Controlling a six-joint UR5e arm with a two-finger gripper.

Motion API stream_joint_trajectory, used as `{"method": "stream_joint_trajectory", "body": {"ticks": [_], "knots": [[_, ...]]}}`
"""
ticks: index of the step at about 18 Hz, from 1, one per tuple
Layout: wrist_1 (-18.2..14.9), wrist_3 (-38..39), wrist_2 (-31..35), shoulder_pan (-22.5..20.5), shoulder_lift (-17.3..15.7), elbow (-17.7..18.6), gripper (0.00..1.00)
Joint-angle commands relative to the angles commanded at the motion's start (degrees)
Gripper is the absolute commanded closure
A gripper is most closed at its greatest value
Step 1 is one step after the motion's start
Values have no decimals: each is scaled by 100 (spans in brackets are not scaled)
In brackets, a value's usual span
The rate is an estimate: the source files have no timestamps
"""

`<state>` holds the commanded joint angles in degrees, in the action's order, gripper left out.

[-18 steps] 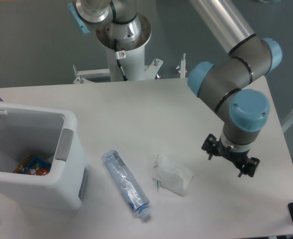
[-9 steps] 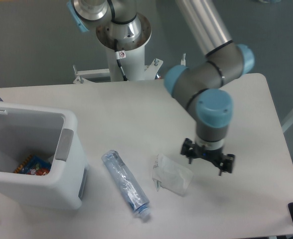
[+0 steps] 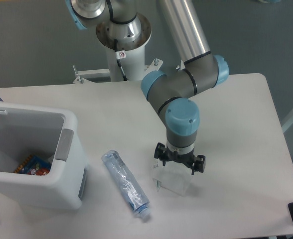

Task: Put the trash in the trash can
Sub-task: 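Move the gripper over the crumpled white tissue and lower onto it, then close the gripper on the crumpled white tissue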

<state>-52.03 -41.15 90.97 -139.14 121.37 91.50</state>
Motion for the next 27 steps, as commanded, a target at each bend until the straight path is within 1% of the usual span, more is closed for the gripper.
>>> {"method": "stream_joint_trajectory", "body": {"ticks": [2,3,5,9,12,17,24,26,27], "knots": [[192,264,-18,79,79,-9,13],[263,361,-9,106,97,-9,18],[281,519,-9,123,123,-26,31],[281,564,-9,115,123,-44,49],[281,616,-9,123,123,-88,60],[273,617,-18,115,97,-123,67],[281,617,-70,106,79,-158,73],[281,634,-210,97,71,-158,82],[281,695,-263,88,62,-158,88]]}}
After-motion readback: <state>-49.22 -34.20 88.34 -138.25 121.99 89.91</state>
